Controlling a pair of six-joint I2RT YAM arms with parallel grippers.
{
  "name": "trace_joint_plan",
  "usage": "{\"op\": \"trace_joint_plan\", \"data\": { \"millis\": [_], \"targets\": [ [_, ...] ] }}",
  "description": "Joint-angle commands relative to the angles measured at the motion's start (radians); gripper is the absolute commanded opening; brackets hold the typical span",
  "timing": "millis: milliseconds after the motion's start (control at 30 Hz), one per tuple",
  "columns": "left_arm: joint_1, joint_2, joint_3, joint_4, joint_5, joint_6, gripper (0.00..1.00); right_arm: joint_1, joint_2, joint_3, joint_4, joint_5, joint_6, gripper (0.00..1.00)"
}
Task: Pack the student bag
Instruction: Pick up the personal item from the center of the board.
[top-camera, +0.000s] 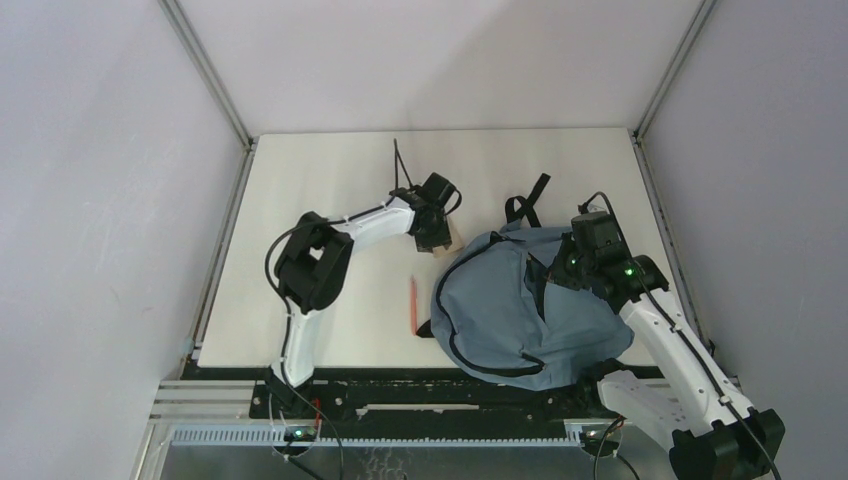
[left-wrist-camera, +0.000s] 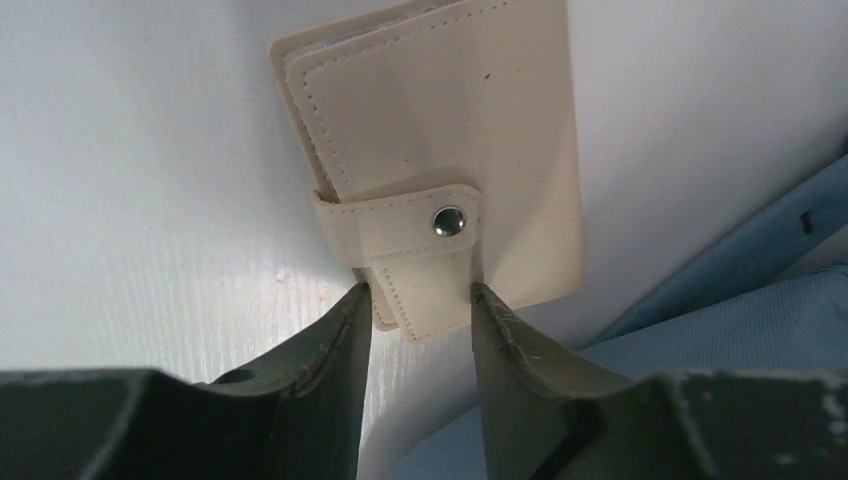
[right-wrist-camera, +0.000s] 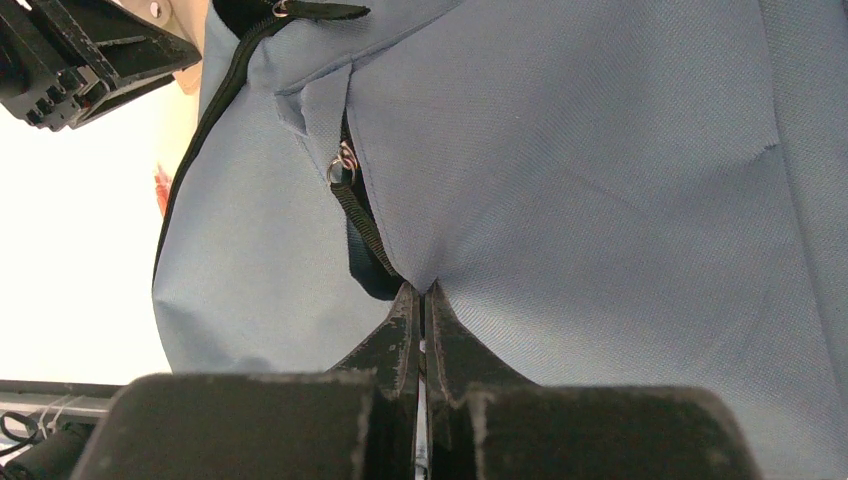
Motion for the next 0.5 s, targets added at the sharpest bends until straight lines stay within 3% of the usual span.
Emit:
{"op": "trace_joint_plan", "data": {
  "millis": [0,200,467],
  "targets": [
    [0.008,0.042,0.012,0.045,0.034,-0.054,0.39,-0.008,-0.011,0.004,0.044,-0.011,-0.022,0.0],
    [0.03,0.017,-0.057,0.082,0.047,-0.081,0.03,-0.011,-0.017,0.004,0.038,-0.006,-0.024,0.0],
    [0.044,-0.2,-0.155,0.1,-0.06,-0.008,0.0,-0.015,-0.026,0.003,0.033,-0.005,-0.026,0.0]
  ]
}}
